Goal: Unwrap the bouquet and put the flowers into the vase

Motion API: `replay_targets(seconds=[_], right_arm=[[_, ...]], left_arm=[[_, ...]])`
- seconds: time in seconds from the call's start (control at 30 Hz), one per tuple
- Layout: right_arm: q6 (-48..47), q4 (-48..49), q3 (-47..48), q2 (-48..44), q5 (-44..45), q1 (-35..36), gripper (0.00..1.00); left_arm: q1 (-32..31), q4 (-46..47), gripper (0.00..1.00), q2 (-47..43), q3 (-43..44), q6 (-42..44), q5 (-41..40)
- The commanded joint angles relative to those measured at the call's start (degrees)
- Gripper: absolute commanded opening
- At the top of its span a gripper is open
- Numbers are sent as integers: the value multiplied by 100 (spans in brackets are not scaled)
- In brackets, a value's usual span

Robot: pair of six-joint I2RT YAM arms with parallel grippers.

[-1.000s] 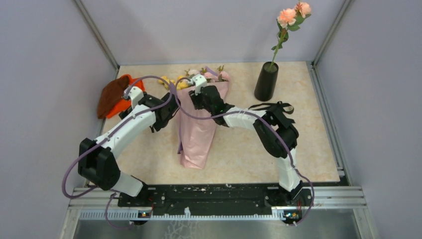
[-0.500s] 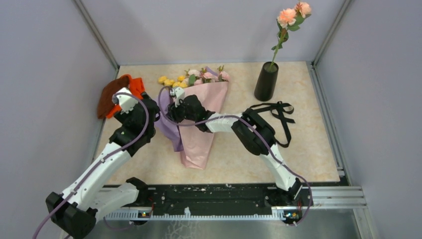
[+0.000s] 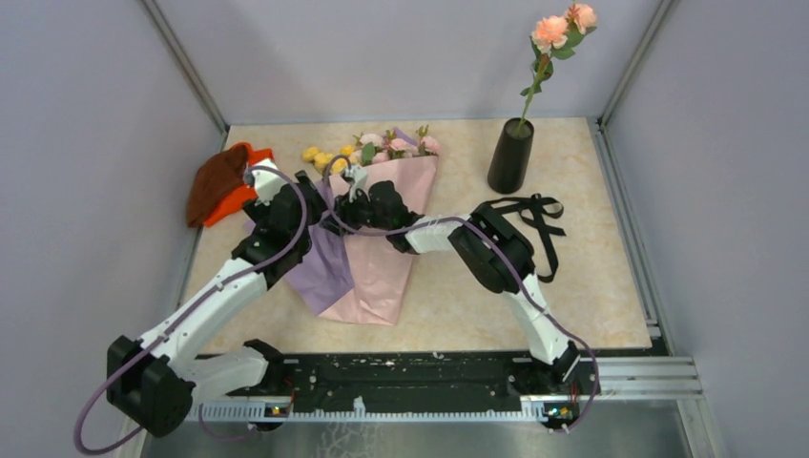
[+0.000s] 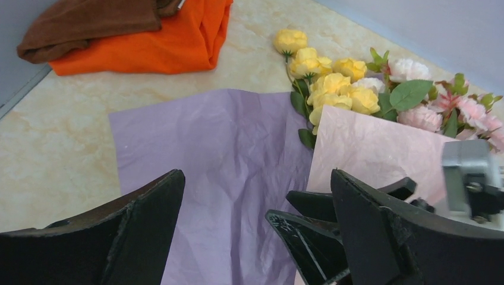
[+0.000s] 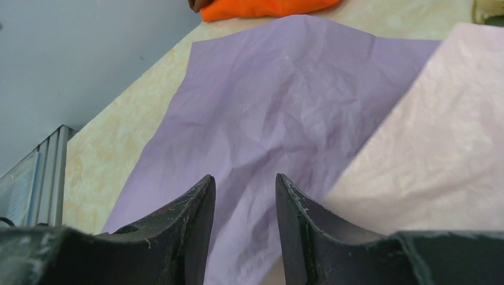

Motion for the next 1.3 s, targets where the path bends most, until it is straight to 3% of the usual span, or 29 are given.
replay_targets(seconds=[0.0, 0.5, 0.77, 1.03, 1.27], right_arm=[[34, 538, -321, -868, -145, -119, 42], [-1109, 424, -2550, -3363, 1926, -812, 42], [-1261, 446, -2913, -3710, 2104, -1002, 42], [-1260, 463, -2989, -3712, 2104, -1049, 42], [-1272, 457, -2970, -3628, 2271, -1083, 42]], left_arm=[[19, 565, 99, 441, -165, 149, 302], [393, 2222, 99, 2207, -449, 43, 2048], [1025, 2888, 99, 2582, -784, -175, 3233], [1123, 3619, 99, 2760, -988, -239, 4024], [1124, 3861, 78, 2840, -949, -271, 4455]])
